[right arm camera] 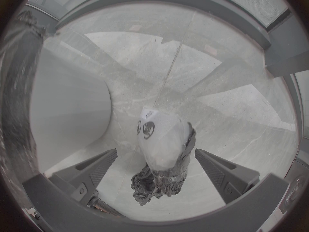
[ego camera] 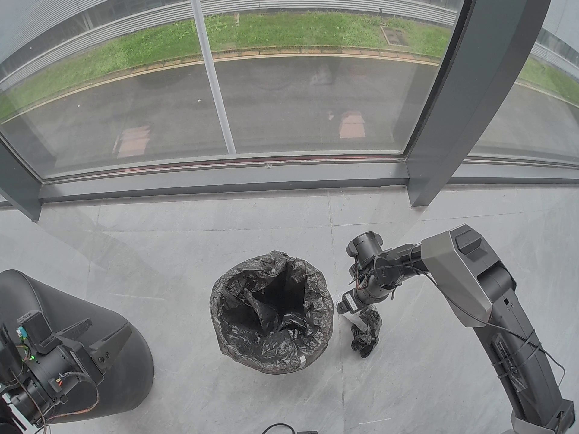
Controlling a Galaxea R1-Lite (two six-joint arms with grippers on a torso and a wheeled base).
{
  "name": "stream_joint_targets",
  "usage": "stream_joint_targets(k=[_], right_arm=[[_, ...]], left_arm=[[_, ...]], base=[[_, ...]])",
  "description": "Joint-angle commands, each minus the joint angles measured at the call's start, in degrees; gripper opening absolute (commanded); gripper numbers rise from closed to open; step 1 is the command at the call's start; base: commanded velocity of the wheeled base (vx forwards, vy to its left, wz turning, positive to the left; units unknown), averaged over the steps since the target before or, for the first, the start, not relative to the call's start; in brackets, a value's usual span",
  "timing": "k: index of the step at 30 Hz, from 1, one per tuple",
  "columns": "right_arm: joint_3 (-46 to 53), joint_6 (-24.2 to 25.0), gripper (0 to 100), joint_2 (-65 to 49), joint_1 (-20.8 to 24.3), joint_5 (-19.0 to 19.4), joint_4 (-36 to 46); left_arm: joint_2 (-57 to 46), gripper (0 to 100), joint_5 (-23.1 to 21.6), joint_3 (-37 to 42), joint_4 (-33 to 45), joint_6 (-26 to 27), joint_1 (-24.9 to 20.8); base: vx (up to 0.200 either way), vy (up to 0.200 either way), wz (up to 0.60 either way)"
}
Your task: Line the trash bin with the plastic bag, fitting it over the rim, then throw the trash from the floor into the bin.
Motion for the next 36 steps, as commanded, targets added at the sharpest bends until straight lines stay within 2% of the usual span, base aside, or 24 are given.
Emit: stream_joint_targets(k=[1, 12, 18, 31, 32, 36], right_arm=[[0.0, 0.2, 100, 2.4, 0.0, -0.1, 1.2], [0.0, 0.7, 100, 4.1, 0.0, -0.3, 1.1], [0.0, 5.8, 100, 5.7, -0.2, -0.6, 1.4], [0.0, 6.9, 100, 5.7, -0.9, -1.4, 1.3], [0.0, 7.0, 0, 5.7, -1.0, -1.6, 1.3], [0.0, 7.3, 0, 5.3, -1.3, -1.7, 1.4]], left_arm=[[-5.8, 100, 0.0, 1.0, 2.1, -0.1, -0.9], [-7.1, 100, -0.1, 1.0, 3.2, -0.3, -0.9], [-7.3, 100, -0.1, 1.0, 4.1, -0.4, -0.9], [-9.7, 100, -0.3, 1.0, 5.5, -0.6, -0.9], [-9.7, 100, -0.3, 1.0, 5.6, -0.6, -0.9], [-9.8, 100, -0.3, 1.0, 5.7, -0.6, -0.9]], base=[[0.0, 0.0, 0.0], [0.0, 0.0, 0.0], [0.0, 0.0, 0.0], [0.0, 0.0, 0.0], [0.0, 0.0, 0.0], [0.0, 0.0, 0.0]])
